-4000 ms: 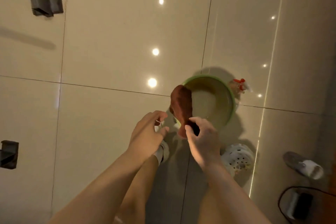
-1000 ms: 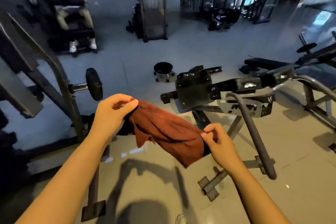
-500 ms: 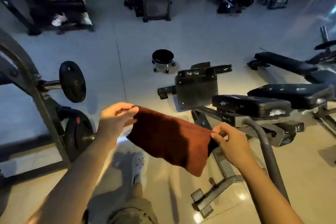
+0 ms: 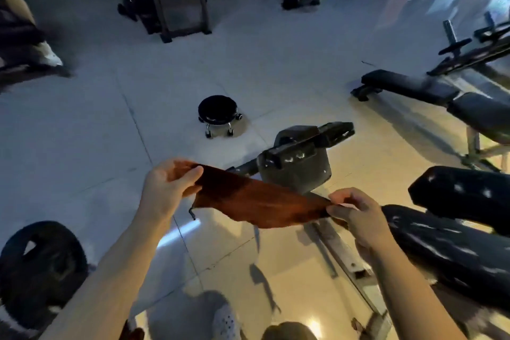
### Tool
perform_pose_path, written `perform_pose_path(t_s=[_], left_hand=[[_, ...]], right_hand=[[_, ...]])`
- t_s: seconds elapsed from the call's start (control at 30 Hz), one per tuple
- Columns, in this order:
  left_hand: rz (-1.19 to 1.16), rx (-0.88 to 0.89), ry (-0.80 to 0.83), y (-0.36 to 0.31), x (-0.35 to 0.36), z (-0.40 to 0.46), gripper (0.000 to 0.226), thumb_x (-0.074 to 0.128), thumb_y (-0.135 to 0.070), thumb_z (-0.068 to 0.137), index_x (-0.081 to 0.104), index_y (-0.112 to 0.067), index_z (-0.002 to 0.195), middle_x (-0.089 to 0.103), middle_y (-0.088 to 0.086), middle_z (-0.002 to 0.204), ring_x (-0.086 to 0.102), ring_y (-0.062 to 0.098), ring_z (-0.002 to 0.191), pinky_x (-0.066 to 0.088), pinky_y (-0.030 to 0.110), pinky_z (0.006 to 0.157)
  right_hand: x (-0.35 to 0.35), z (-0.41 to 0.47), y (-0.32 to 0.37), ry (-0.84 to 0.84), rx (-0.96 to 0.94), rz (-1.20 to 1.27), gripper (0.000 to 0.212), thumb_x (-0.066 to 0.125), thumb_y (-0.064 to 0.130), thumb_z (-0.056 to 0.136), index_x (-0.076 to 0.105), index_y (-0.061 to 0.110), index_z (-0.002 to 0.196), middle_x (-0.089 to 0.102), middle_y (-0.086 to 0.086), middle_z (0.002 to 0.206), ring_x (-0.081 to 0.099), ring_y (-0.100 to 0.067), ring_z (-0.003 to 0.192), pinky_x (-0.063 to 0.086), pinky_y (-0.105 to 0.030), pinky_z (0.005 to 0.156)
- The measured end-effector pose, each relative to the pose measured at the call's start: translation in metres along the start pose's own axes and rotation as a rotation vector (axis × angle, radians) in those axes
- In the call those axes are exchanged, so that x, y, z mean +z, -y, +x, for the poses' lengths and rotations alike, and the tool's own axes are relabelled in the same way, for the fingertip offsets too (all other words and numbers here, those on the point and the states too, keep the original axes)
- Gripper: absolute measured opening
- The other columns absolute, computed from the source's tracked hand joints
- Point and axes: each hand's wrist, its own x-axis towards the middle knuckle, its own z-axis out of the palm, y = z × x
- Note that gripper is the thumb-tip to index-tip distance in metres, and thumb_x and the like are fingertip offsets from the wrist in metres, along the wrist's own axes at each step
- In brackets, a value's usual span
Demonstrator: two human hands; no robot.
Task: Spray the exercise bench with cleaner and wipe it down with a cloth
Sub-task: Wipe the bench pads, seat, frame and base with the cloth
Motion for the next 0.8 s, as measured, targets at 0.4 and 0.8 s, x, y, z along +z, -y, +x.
perform_pose_path(t_s=[0.4,0.8], left_hand=[[0.065,-0.103,-0.028,-0.019,0.011,0.243,0.014,0.068,0.0,0.085,0.065,-0.012,0.08,0.064,0.008,0.083,0.062,0.022,0.082,0.053,0.028,0.072],[0.188,-0.086,0.14,-0.084,0.061,0.484,0.013,0.065,-0.002,0.089,0.064,-0.013,0.081,0.062,0.007,0.087,0.061,0.017,0.078,0.056,0.026,0.066]], right_hand=[[0.117,0.199,0.088,-0.033,0.157,0.429,0.026,0.055,-0.012,0.089,0.069,0.006,0.099,0.067,-0.012,0.11,0.059,-0.027,0.108,0.048,-0.033,0.079],[0.187,0.366,0.203,-0.067,0.053,0.328,0.038,0.053,-0.02,0.084,0.064,0.01,0.105,0.063,-0.01,0.102,0.062,-0.022,0.096,0.05,-0.029,0.072]])
